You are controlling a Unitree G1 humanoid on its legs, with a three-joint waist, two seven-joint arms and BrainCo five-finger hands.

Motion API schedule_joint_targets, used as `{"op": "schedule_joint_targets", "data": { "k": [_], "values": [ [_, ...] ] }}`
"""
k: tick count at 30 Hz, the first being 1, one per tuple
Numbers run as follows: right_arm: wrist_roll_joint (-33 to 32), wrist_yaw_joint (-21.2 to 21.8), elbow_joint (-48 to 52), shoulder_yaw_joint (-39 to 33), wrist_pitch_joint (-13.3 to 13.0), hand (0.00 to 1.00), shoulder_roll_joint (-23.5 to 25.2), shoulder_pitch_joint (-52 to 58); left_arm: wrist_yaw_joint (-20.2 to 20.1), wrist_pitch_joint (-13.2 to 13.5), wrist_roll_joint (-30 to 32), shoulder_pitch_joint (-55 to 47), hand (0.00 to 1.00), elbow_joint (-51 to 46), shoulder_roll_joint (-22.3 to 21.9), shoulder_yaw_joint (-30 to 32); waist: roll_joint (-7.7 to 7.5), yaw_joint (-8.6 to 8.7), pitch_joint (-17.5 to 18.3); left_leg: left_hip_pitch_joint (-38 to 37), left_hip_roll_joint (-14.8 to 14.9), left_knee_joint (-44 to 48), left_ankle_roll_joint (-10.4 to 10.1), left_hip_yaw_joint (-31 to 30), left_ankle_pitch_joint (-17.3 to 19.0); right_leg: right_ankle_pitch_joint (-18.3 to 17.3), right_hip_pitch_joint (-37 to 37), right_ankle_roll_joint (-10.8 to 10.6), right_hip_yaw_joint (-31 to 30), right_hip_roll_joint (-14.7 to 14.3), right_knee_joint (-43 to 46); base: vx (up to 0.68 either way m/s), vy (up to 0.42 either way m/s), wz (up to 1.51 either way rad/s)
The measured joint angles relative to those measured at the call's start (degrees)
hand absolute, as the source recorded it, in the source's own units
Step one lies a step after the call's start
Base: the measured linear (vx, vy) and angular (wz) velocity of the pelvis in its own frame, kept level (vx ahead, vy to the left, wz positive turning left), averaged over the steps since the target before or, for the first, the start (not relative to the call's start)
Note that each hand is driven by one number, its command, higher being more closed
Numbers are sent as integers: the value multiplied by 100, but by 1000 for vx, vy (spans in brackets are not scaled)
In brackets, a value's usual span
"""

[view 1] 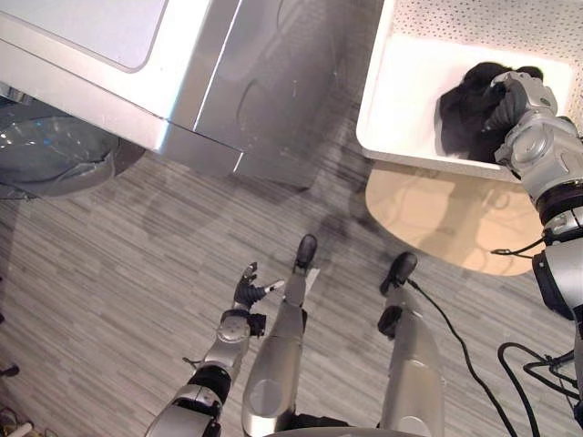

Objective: Pick up the laundry basket with both hands and put the clothes into the washing machine.

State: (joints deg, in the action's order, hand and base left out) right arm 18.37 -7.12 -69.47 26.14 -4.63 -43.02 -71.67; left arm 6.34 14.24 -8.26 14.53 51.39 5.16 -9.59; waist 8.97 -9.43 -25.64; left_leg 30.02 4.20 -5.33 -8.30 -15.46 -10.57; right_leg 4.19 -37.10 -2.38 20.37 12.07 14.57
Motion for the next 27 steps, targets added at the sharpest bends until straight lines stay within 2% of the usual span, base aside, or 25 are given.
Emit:
{"op": "schedule_joint_targets", "data": {
  "k": [2,5,10,13,15,18,19,22,25,27],
  "values": [
    [-231,-11,121,-268,-38,100,48,180,92,-70,190,26,0,-8,-21,-5,-17,13,-11,-23,33,-1,17,3,-14,6,45,2,9,-6,-20,-3,-91,2],
    [-934,-37,202,-645,-62,100,345,406,165,-114,429,44,0,-79,-44,-2,-65,108,-45,-251,45,-2,16,18,-13,11,305,-1,21,-25,-85,16,-82,2],
    [-2980,-51,887,-1607,-222,100,740,647,253,-156,466,17,0,-253,-39,18,-73,225,-49,-515,90,-5,14,29,-9,53,645,0,39,-96,-224,-28,-80,1],
    [-3939,-67,1316,-2018,-407,100,922,823,249,-171,622,3,0,-257,-39,25,-73,248,-49,-691,100,-7,17,40,-6,88,851,-10,38,-122,-318,-51,-59,0],
    [-4258,-69,1560,-2218,-437,100,1015,936,249,-192,671,-5,0,-252,-39,41,-76,260,-47,-750,103,-8,23,38,-1,127,982,-57,43,-167,-464,-62,-40,1],
    [-4808,-117,2052,-2563,-616,100,1340,1215,248,-222,680,-93,0,-253,-39,66,-102,338,-29,-823,133,-9,75,38,35,233,1209,-133,38,-221,-761,-52,-23,5],
    [-5083,-163,2307,-2711,-653,100,1588,1374,249,-258,685,-199,0,-249,-39,96,-154,397,2,-869,120,-9,76,45,35,308,1314,-137,34,-255,-890,-32,-31,1],
    [-5625,-167,3021,-3026,-816,100,2122,1965,252,-281,694,-382,0,-230,-44,128,-320,404,99,-1054,114,-8,102,86,56,409,1595,-167,12,-302,-1164,13,-30,-3],
    [-6036,-156,4158,-3123,-1062,100,2707,2825,253,-301,801,-616,0,-259,-67,146,-455,423,360,-1213,105,-8,127,129,125,455,1792,-138,4,-311,-1278,58,-21,0],
    [-6060,-138,4885,-3104,-1172,100,3077,3429,256,-317,788,-887,0,-395,-134,263,-515,465,529,-1440,89,-8,152,172,206,417,2006,-187,-20,-295,-1286,98,-5,-3]
  ]
}}
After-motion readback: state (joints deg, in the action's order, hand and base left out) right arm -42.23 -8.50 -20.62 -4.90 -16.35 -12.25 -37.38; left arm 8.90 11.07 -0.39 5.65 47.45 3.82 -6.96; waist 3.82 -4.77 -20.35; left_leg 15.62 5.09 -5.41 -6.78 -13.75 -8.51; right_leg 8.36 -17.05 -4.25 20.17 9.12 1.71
